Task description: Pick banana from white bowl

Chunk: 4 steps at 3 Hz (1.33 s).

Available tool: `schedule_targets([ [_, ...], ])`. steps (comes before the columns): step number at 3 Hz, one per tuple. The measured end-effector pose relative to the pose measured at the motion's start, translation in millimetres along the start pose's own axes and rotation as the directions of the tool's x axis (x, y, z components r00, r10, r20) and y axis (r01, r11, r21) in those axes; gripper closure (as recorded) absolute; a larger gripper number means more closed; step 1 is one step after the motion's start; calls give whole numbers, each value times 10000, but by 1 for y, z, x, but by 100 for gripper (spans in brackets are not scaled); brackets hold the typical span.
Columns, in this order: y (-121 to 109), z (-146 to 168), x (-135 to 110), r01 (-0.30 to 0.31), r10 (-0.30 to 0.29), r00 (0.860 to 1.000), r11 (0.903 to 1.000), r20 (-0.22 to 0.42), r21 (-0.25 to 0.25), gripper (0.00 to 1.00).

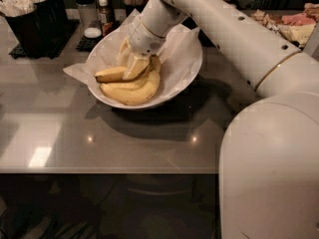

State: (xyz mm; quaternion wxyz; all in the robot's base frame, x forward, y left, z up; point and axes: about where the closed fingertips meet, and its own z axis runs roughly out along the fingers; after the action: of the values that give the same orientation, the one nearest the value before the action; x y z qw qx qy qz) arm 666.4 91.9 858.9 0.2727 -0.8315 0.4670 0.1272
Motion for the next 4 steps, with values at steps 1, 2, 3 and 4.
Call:
schedule_targets([
  [1,2,1,1,-42,42,10000,10000,-48,-49,100],
  [2,5,-10,-1,-82,82,10000,9999,-2,137,100],
  [3,12,-48,-15,67,-89,9996,9968,270,802,100],
  [4,14,-91,-39,671,-796,9941,9849,736,1594,100],
])
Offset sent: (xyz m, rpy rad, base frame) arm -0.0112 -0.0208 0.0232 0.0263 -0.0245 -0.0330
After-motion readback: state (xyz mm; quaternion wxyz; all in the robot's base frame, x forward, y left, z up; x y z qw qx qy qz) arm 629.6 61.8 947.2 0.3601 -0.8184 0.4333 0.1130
